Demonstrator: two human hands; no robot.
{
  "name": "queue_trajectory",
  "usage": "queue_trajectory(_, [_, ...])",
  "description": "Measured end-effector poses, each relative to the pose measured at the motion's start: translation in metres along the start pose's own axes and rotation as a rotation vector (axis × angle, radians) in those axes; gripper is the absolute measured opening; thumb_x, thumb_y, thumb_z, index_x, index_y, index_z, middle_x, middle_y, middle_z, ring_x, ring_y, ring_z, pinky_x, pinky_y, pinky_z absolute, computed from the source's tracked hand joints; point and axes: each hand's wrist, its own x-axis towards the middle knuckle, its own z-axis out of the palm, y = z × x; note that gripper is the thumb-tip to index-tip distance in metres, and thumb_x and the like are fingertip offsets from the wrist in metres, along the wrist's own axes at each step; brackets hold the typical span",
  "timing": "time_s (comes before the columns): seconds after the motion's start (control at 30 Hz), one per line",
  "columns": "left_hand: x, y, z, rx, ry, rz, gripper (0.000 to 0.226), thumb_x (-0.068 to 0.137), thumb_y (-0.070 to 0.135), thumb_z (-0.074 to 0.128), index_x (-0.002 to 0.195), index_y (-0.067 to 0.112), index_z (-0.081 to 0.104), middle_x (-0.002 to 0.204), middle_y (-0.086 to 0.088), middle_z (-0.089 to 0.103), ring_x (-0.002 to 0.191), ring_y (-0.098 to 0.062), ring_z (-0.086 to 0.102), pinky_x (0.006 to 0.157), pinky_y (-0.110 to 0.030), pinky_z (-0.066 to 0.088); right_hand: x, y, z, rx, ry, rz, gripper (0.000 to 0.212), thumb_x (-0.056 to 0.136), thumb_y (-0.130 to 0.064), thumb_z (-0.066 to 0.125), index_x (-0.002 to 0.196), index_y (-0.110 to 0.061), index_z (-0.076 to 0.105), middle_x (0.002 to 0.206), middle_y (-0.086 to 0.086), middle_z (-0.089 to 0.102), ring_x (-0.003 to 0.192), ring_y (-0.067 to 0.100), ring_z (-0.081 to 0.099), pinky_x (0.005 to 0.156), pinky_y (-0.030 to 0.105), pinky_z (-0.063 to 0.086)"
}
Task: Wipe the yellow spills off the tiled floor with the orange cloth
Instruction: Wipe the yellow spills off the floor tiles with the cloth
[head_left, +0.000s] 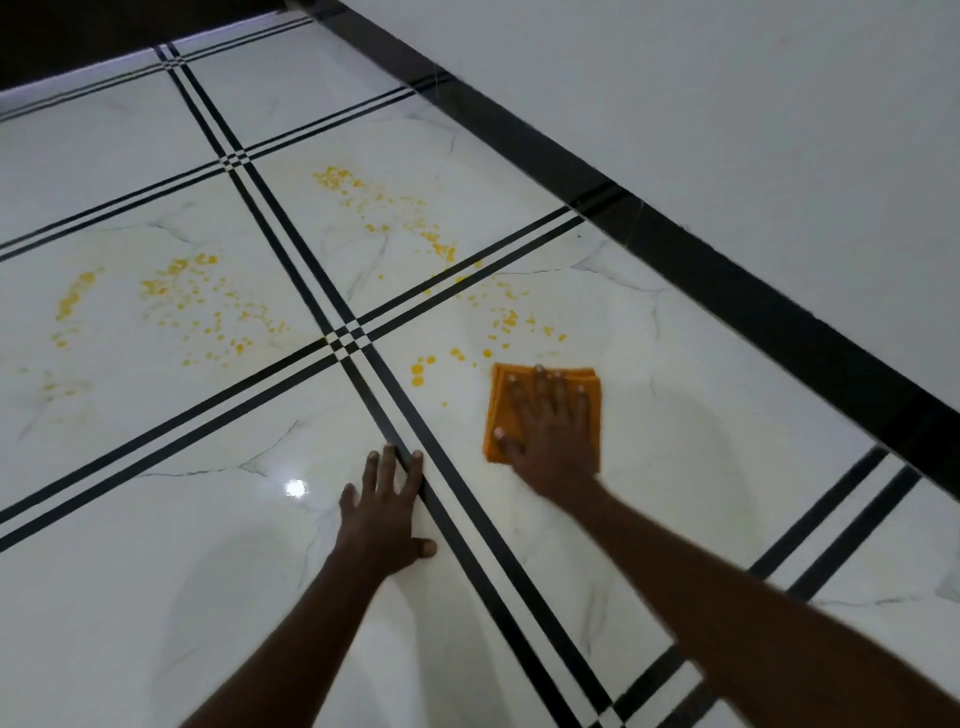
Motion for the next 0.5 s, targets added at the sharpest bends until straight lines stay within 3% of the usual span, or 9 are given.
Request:
queue_trajectory(0.07, [0.000,-0.005,0.000,0.000,-0.013,0.010,0.126,0.080,0.065,0.071,0.159,0.026,-0.019,0.167,-0.016,-0.020,0.155,-0.037,-0.015,0.122,-0.059,0.016,0.033,0.029,0.000,-0.032,0.037,-0.015,0.078,0.094,-0.063,0.033,0.162,-0.024,0.030,0.169,0.014,0.027,0.153,0.040,0.032,0.124,0.060,0.019])
queue_trajectory(0.13, [0.003,-0.005,-0.003,-0.023,-0.020,0.028,0.121,0.080,0.065,0.070,0.161,0.027,-0.011,0.169,-0.015,-0.014,0.156,-0.036,-0.009,0.121,-0.057,0.021,0.031,0.044,-0.003,-0.024,0.110,0.174,0.078,0.095,-0.062,0.035,0.161,-0.021,0.032,0.168,0.014,0.031,0.152,0.039,0.033,0.124,0.059,0.021])
queue_trajectory(0.2, [0.006,-0.011,-0.014,-0.109,0.070,0.036,0.095,0.086,0.061,0.065,0.161,0.025,0.019,0.166,-0.014,0.017,0.153,-0.034,0.020,0.115,-0.050,0.035,0.005,0.028,-0.003,0.032,0.192,0.435,0.077,0.095,-0.058,0.040,0.160,-0.016,0.034,0.167,0.018,0.032,0.151,0.042,0.032,0.123,0.060,0.021])
queue_trajectory(0.27, [0.015,-0.031,-0.026,-0.218,0.303,0.048,0.055,0.091,0.049,0.064,0.136,0.019,0.059,0.137,-0.011,0.056,0.124,-0.030,0.054,0.097,-0.042,0.049,-0.028,-0.023,-0.002,0.092,0.225,0.604,0.082,0.092,-0.055,0.046,0.161,-0.015,0.030,0.166,0.021,0.029,0.151,0.045,0.030,0.123,0.062,0.018])
queue_trajectory(0.3, [0.022,-0.043,-0.031,-0.219,0.410,0.038,0.043,0.090,0.042,0.067,0.122,0.014,0.067,0.122,-0.011,0.063,0.110,-0.032,0.061,0.089,-0.042,0.050,-0.042,-0.051,-0.001,0.122,0.206,0.584,0.086,0.089,-0.055,0.048,0.162,-0.014,0.027,0.167,0.023,0.028,0.151,0.046,0.028,0.124,0.064,0.017])
queue_trajectory(0.33, [0.032,-0.057,-0.033,-0.208,0.498,0.014,0.039,0.089,0.037,0.070,0.117,0.009,0.068,0.115,-0.014,0.065,0.104,-0.035,0.063,0.085,-0.044,0.049,-0.051,-0.077,0.002,0.142,0.178,0.475,0.088,0.088,-0.056,0.048,0.163,-0.016,0.025,0.167,0.023,0.026,0.153,0.047,0.026,0.124,0.065,0.016])
queue_trajectory(0.4, [0.049,-0.079,-0.038,-0.187,0.520,-0.052,0.052,0.090,0.037,0.069,0.132,0.007,0.061,0.131,-0.021,0.059,0.121,-0.042,0.057,0.093,-0.052,0.048,-0.053,-0.102,0.015,0.112,0.121,0.083,0.086,0.090,-0.061,0.046,0.163,-0.021,0.026,0.170,0.019,0.021,0.156,0.045,0.019,0.126,0.064,0.011])
queue_trajectory(0.5, [0.067,-0.104,-0.033,-0.114,0.354,-0.090,0.076,0.099,0.052,0.050,0.161,0.019,0.021,0.167,-0.020,0.016,0.155,-0.038,0.014,0.118,-0.056,0.025,0.004,-0.081,0.018,0.038,0.072,-0.391,0.081,0.093,-0.065,0.044,0.162,-0.026,0.029,0.170,0.013,0.024,0.157,0.038,0.022,0.123,0.064,0.021])
